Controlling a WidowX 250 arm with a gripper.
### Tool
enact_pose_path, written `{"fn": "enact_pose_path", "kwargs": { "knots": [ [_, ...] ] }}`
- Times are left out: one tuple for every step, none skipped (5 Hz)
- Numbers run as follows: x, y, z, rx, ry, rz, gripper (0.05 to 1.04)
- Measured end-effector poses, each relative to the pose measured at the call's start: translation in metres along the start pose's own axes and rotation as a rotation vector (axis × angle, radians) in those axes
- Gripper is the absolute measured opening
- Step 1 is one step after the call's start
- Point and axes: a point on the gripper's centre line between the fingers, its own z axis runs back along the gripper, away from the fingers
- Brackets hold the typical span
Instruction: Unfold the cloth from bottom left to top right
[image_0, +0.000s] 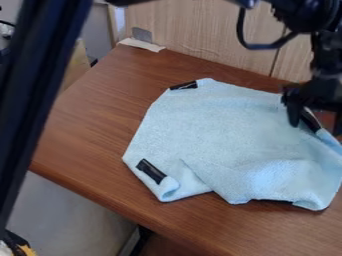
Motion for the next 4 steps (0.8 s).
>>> {"fn": "enact_pose_path", "kwargs": {
  "knots": [
    [0.001,-0.002,0.029,-0.004,0.009,-0.06,0.999],
    [-0.001,0.002,0.062,-0.027,-0.02,-0.067,0.999],
    [-0.016,0.018,0.091,-0.021,-0.023,-0.063,0.999],
    [-0.035,0.044,0.111,-0.003,-0.009,-0.067,0.999]
  ]
}}
